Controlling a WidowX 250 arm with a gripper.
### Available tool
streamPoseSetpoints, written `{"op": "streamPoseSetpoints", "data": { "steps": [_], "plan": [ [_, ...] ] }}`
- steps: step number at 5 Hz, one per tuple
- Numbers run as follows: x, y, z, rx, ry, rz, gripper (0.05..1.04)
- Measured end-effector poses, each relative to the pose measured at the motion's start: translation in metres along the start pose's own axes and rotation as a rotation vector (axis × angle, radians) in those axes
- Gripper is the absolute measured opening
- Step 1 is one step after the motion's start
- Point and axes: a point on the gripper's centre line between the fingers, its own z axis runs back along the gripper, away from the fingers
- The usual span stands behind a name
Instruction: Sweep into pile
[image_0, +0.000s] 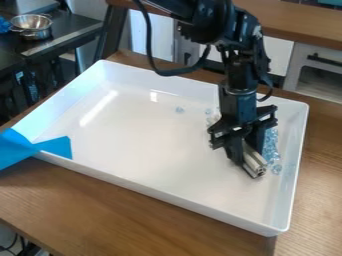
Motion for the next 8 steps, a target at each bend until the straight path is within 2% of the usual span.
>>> {"op": "streamPoseSetpoints", "data": {
  "steps": [3, 4, 5, 6, 7, 8],
  "plan": [
    [0.008, -0.028, -0.004, -0.014, -0.041, 0.043, 0.381],
    [0.002, -0.026, 0.0, -0.011, 0.008, 0.035, 0.381],
    [0.007, -0.018, 0.046, -0.087, 0.044, 0.015, 0.381],
    [0.028, 0.01, 0.082, -0.112, 0.078, -0.003, 0.381],
    [0.043, 0.046, 0.088, 0.001, 0.123, -0.151, 0.381],
    [0.069, 0.068, 0.087, 0.094, 0.051, -0.285, 0.381]
  ]
}}
